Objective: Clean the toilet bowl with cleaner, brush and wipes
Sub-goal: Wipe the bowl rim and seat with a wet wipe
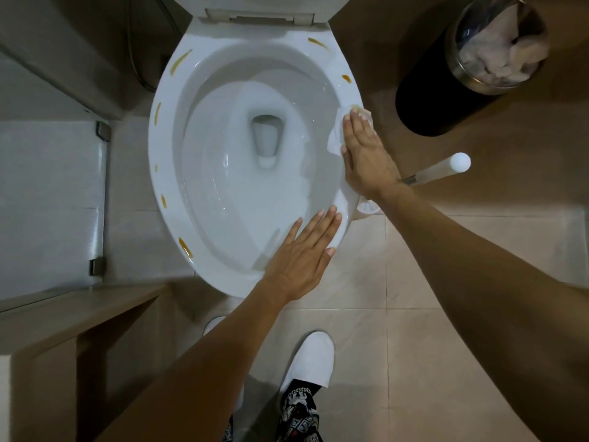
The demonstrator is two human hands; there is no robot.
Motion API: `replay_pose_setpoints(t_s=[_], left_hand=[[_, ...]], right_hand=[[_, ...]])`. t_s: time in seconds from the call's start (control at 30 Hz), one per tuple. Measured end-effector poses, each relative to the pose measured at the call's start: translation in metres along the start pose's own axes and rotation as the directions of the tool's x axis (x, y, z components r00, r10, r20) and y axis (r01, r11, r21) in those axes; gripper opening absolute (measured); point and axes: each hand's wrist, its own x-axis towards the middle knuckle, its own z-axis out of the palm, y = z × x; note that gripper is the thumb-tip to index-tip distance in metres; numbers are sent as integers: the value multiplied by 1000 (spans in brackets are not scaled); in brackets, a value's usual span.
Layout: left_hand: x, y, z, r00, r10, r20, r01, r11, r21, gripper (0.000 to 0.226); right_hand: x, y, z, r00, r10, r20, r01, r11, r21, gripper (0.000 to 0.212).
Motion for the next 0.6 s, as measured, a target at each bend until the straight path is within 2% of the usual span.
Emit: replay_pose_setpoints(t_s=[0.33, 0.6], left_hand=[[0, 2, 1, 999, -20, -46, 18, 1000, -24, 55], [1, 3, 1, 999, -36, -39, 34, 998, -44, 55]], right_hand=[[-8, 4, 1, 1000, -17, 19, 15, 996, 92, 56], [40, 5, -14, 999, -33, 11, 32, 996, 88, 57]])
